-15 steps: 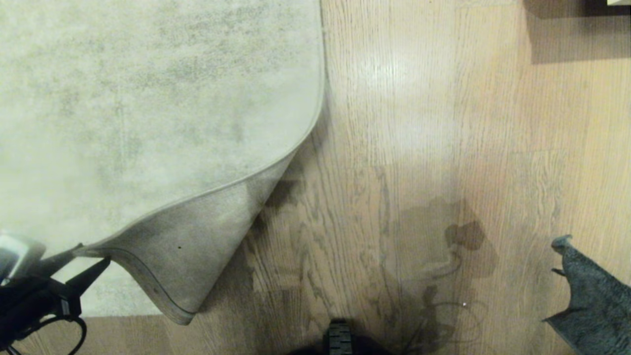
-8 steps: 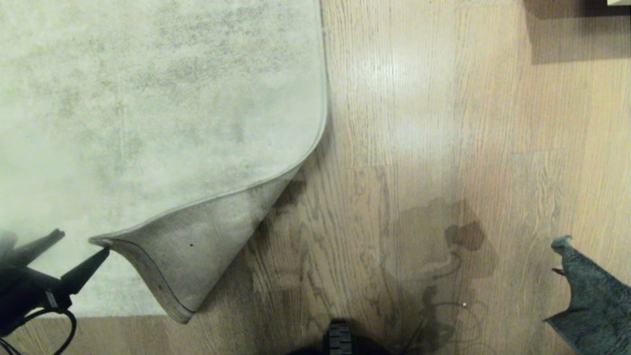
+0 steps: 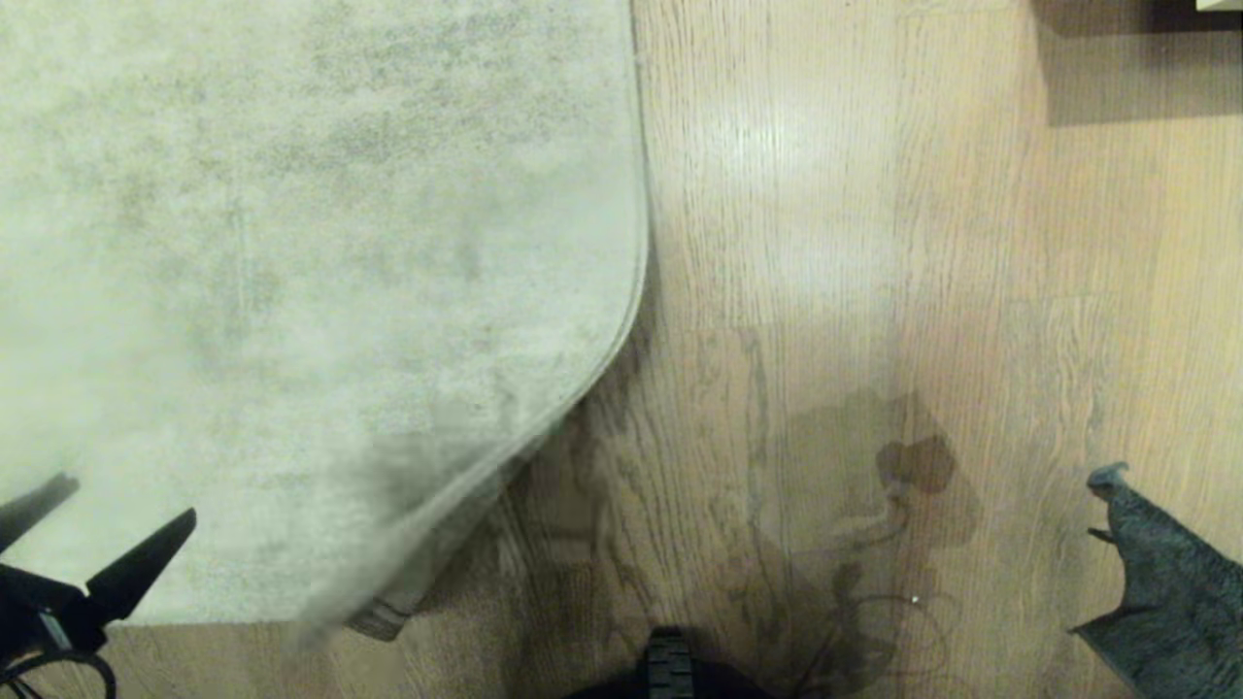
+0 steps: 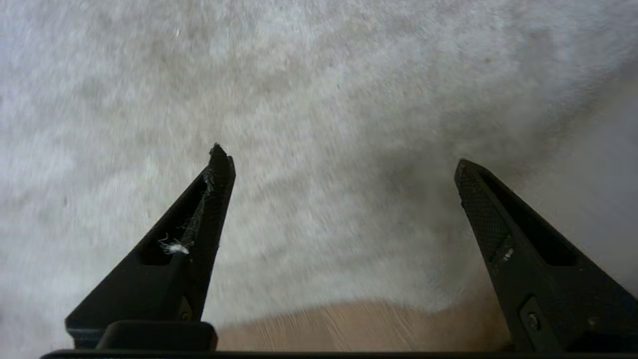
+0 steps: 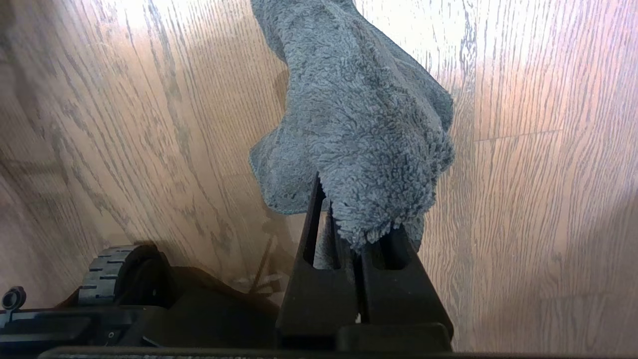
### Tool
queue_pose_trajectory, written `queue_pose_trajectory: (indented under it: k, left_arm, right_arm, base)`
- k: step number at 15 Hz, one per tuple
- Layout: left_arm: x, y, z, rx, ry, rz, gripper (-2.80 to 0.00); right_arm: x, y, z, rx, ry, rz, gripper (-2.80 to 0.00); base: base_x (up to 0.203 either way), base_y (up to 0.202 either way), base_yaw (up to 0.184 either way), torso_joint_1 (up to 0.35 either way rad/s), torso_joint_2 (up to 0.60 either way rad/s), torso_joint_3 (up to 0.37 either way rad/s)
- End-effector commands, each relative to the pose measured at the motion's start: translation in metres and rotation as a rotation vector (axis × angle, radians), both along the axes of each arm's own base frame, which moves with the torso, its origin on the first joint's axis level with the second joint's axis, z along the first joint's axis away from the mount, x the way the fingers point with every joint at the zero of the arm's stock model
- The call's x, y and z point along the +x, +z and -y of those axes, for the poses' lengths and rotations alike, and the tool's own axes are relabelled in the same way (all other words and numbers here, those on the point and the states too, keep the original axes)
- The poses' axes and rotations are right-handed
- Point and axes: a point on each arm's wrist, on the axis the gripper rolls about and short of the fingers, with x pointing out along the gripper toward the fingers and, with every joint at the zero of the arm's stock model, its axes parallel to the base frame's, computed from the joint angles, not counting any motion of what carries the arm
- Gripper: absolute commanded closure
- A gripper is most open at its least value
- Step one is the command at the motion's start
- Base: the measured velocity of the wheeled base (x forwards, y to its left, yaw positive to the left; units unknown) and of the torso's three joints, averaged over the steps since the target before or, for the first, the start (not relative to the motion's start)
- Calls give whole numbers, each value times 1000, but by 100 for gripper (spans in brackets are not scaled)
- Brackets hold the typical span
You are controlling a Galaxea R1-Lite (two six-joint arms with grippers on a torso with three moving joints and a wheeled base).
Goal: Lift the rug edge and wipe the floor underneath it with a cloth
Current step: Lay down the carpet
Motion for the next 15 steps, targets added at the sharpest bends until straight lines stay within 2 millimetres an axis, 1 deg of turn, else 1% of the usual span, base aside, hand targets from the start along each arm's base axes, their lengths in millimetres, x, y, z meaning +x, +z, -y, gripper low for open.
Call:
queue_pose_trajectory:
  k: [1,2,3,5,6,7,10,14,15]
  left_arm:
    - [-32,5,21,21,10,34,-280]
    - [-39,-1,25,-4,12,-11,-280]
    - [-41,-5,28,-14,1,-43,-280]
    - [-42,-9,30,-13,-28,-72,-280]
    - [-43,-12,31,-4,-38,-94,-260]
    - [-43,-14,32,3,-46,-110,0]
    - [-45,-22,36,-11,-101,-175,0]
    - [-53,-46,43,2,-234,-381,0]
    - [-55,-49,45,10,-265,-424,0]
  right_arm:
    - [0,0,0,0,0,-1,0]
    - [0,0,0,0,0,-1,0]
    - [0,0,0,0,1,-1,0]
    - [0,0,0,0,0,-1,0]
    - [0,0,0,0,0,-1,0]
    - [0,0,0,0,0,-1,0]
    - [0,0,0,0,0,-1,0]
    - [0,0,0,0,0,-1,0]
    - [0,0,0,0,0,-1,0]
  base:
    - [0,0,0,0,0,0]
    - [0,0,0,0,0,0]
    - [0,0,0,0,0,0]
    - [0,0,0,0,0,0]
    - [0,0,0,0,0,0]
    - [0,0,0,0,0,0]
    - [0,0,0,0,0,0]
    - [0,0,0,0,0,0]
    - [0,0,0,0,0,0]
